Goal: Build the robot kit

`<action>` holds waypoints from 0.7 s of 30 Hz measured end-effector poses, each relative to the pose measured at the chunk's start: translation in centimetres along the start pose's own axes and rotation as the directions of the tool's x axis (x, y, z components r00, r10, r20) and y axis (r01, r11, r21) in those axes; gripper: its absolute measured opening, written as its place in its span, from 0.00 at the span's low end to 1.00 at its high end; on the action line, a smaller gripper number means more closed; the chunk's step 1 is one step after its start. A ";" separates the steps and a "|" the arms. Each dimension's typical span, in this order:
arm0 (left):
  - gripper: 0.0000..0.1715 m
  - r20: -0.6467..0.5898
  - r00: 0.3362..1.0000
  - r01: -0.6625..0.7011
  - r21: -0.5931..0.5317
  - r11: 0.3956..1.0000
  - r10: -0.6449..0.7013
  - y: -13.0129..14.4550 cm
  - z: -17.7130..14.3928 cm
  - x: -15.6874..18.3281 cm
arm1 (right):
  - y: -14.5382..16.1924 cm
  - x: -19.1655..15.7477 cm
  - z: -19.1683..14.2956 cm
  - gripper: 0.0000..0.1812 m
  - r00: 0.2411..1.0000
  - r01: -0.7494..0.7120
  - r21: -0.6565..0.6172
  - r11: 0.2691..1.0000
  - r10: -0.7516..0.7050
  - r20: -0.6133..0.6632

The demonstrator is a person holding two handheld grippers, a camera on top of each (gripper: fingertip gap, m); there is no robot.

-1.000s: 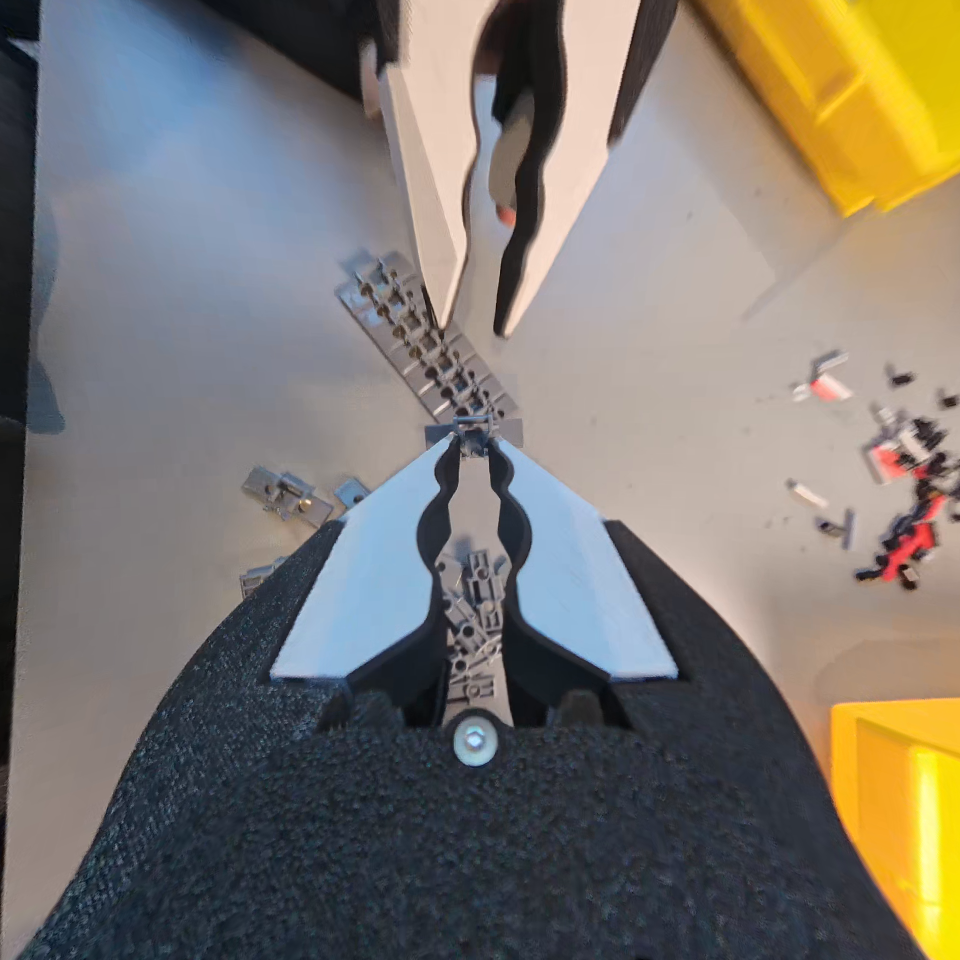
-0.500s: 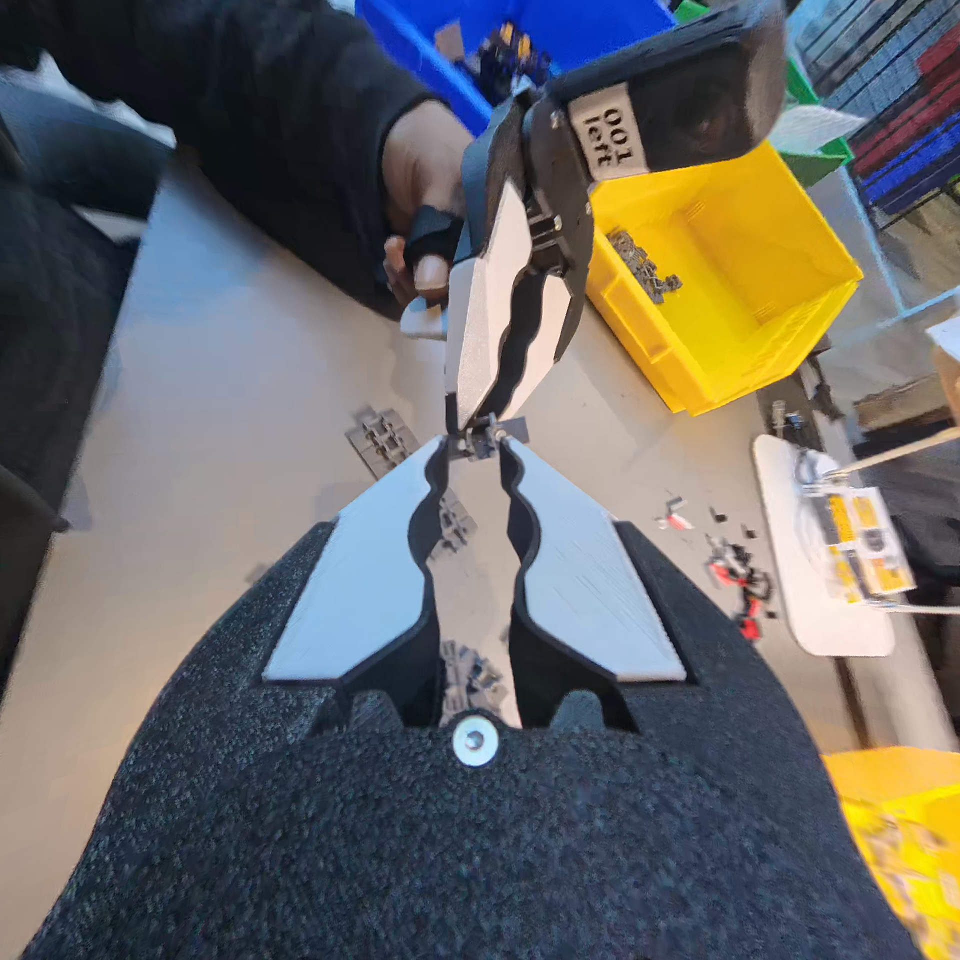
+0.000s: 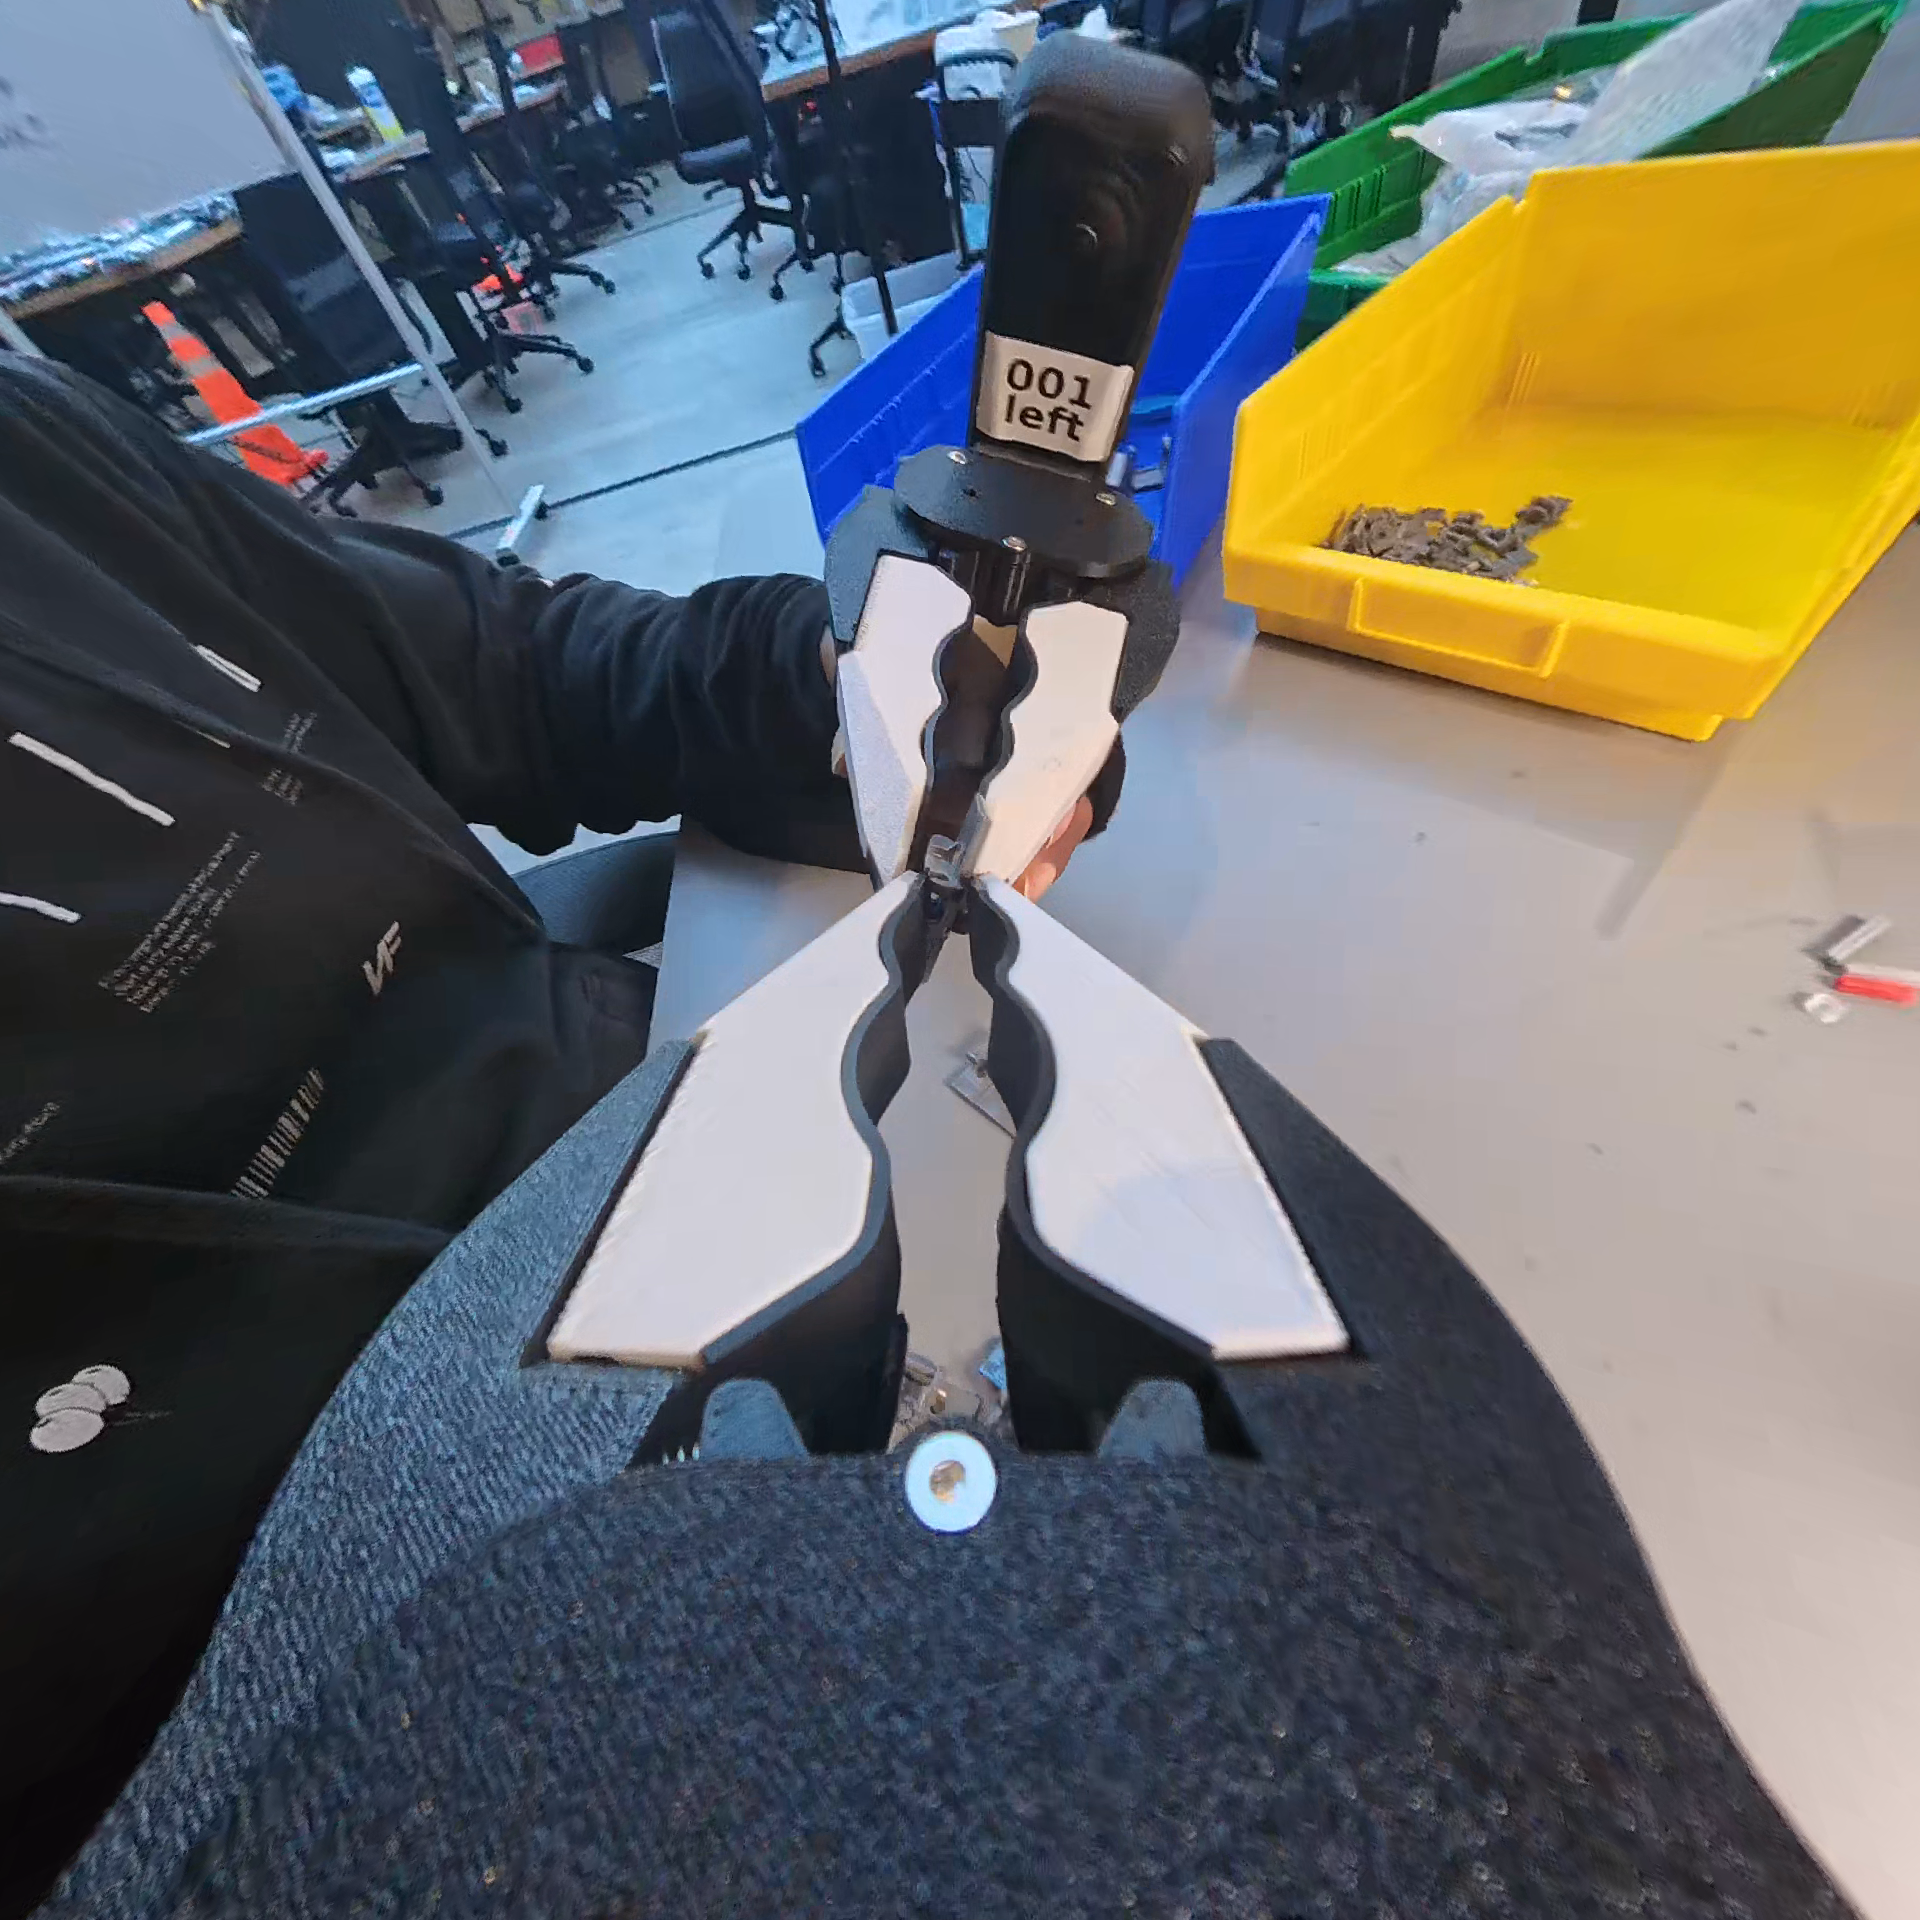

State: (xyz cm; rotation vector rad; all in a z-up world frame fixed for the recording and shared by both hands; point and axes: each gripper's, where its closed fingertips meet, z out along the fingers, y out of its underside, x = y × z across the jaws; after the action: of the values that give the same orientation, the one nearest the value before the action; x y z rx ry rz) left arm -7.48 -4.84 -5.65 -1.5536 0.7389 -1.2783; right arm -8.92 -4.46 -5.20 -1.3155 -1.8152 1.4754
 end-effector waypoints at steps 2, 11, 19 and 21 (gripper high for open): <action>0.03 0.090 0.996 -0.003 -0.052 0.999 0.008 0.6 -0.3 -1.5 | 0.7 1.3 -0.1 0.03 0.998 -0.037 -0.057 0.998 0.034 -0.050; 0.09 0.270 0.931 -0.027 -0.619 0.785 0.245 9.9 -2.6 -6.0 | 9.3 6.6 0.2 0.03 0.947 -0.314 -0.448 0.837 0.239 -0.216; 0.10 0.265 0.926 -0.010 -0.696 0.718 0.270 11.7 -2.2 -6.0 | 11.9 7.7 0.8 0.03 0.932 -0.363 -0.609 0.705 0.281 -0.230; 0.10 0.278 0.922 0.000 -0.694 0.720 0.268 11.7 -2.1 -6.0 | 12.1 7.7 0.8 0.04 0.931 -0.364 -0.633 0.683 0.283 -0.229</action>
State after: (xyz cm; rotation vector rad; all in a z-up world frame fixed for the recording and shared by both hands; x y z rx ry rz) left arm -9.76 -4.36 -18.77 -2.2016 1.1353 -0.5674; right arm -8.33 1.52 -18.24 -2.1145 -2.2178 0.8544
